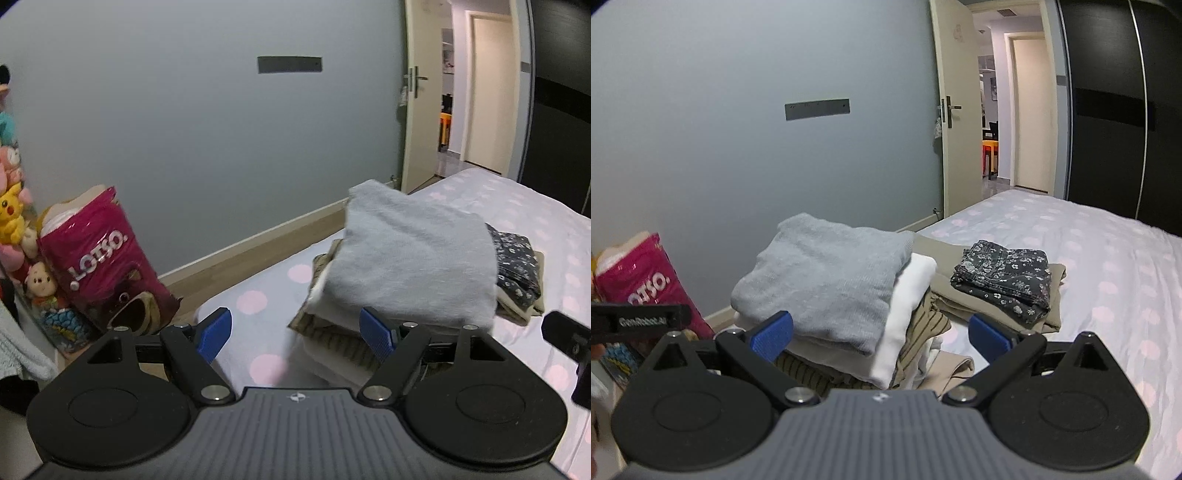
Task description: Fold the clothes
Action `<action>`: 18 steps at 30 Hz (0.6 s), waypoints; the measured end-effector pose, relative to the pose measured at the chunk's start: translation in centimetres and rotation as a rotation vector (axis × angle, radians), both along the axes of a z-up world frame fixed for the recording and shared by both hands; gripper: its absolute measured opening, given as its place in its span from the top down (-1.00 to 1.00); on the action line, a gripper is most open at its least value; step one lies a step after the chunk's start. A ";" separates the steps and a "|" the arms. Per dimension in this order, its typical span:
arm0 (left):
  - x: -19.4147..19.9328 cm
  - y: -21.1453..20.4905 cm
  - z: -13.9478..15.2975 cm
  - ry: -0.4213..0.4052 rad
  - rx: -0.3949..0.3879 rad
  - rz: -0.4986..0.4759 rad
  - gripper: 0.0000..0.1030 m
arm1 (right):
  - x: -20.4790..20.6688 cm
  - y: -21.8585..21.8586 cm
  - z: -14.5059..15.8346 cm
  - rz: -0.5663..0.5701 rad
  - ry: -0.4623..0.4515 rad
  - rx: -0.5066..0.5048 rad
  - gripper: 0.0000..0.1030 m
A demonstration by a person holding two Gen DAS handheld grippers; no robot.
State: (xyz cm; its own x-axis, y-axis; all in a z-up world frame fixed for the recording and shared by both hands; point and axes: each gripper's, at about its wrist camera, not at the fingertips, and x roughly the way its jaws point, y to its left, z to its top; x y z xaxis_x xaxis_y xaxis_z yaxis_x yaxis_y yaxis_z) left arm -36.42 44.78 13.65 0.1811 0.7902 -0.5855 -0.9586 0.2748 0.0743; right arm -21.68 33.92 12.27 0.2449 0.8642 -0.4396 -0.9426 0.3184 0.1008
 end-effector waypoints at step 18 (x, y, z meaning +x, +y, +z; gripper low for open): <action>1.4 -0.6 -0.4 0.018 -0.006 -0.005 -0.47 | 0.8 -1.2 0.5 -0.069 0.025 -0.017 -0.98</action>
